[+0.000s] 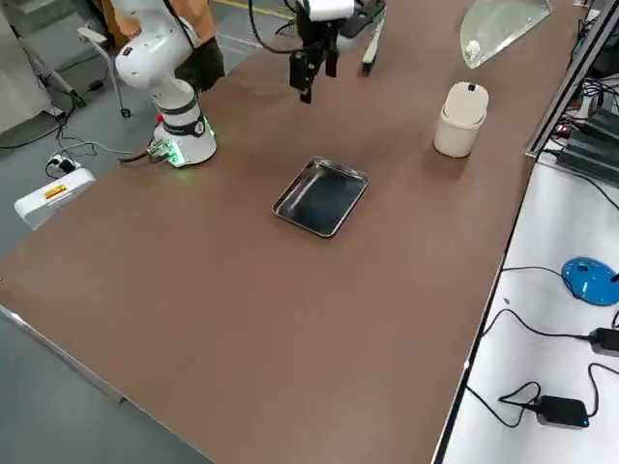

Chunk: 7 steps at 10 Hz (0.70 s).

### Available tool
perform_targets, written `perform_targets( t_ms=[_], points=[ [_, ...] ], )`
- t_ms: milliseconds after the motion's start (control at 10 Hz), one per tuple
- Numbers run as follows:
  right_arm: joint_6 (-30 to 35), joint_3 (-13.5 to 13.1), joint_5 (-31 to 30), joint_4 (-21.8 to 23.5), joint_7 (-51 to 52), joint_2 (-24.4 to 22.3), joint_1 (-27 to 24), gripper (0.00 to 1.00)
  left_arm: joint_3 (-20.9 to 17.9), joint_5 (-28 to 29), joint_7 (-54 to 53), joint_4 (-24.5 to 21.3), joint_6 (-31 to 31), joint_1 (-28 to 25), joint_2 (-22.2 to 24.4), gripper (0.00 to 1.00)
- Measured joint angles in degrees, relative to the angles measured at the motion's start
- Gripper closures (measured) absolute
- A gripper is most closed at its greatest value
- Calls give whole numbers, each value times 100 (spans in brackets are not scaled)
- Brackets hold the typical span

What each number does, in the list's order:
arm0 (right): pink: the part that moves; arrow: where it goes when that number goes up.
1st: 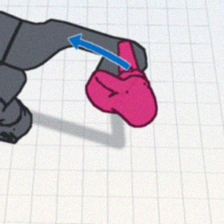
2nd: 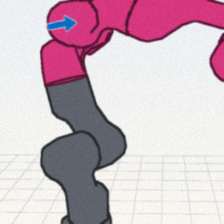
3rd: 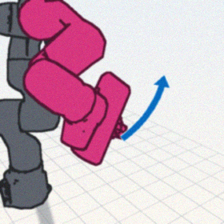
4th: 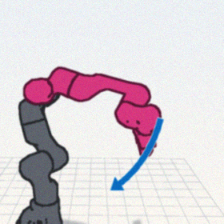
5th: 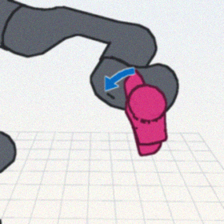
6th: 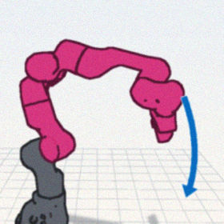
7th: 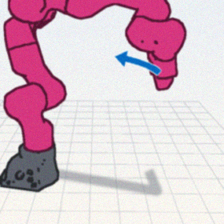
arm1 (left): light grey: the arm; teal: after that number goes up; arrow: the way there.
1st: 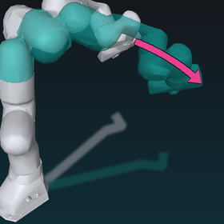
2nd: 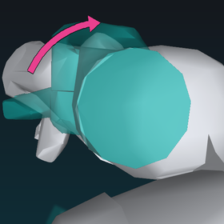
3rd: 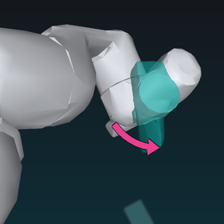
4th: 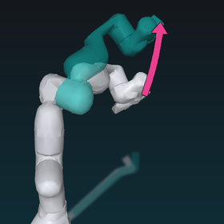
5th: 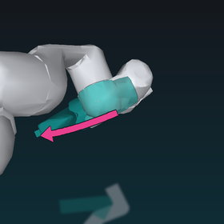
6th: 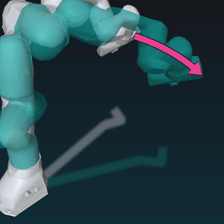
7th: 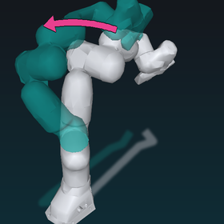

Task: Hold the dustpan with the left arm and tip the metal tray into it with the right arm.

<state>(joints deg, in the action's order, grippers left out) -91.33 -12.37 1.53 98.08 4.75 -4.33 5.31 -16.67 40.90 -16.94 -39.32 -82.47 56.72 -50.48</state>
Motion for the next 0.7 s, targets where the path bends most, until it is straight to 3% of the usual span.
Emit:
perform_targets(
  t_ms=[200, 400, 700],
  points=[
    [50, 436, -81, -86, -5, -92, -346, 0, -481, 2, 1, 1, -139, 211, -137, 67],
    [77, 740, -177, -83, -19, -175, -530, 0, -680, 108, 148, 4, -222, 421, -162, 67],
    [67, 810, -187, 77, -23, -176, -607, 0, -717, 719, 518, 0, -246, 703, -413, 67]
  ],
)
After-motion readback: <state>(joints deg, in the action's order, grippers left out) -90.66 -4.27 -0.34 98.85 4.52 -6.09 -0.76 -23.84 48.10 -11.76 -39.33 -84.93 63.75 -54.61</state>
